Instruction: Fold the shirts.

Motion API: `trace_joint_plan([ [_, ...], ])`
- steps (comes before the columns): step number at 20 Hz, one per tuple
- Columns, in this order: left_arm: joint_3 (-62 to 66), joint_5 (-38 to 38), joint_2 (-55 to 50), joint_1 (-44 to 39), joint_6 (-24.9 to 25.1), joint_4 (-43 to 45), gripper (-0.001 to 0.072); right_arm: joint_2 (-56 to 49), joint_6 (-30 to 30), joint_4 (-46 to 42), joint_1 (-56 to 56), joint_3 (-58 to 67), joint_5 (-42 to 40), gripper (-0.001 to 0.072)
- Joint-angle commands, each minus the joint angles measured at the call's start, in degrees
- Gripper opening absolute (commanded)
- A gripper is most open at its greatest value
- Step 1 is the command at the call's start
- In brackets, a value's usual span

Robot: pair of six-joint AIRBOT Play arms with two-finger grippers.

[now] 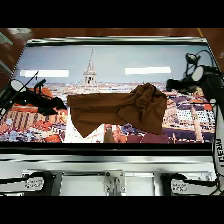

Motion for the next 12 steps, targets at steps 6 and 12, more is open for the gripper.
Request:
trace_joint_plan([
  [6,-26.7,7.6,2.6,-1.6,6.6,-20.4,0.0684,1.1,-7.6,17.2,-14.9,-9.6,10.1,0.0638],
  [12,-28.2,18.5,1.9,-8.5,7.1,-25.9,0.0679,1.1,-8.1,17.1,-13.0,-10.8,7.5,0.0638],
])
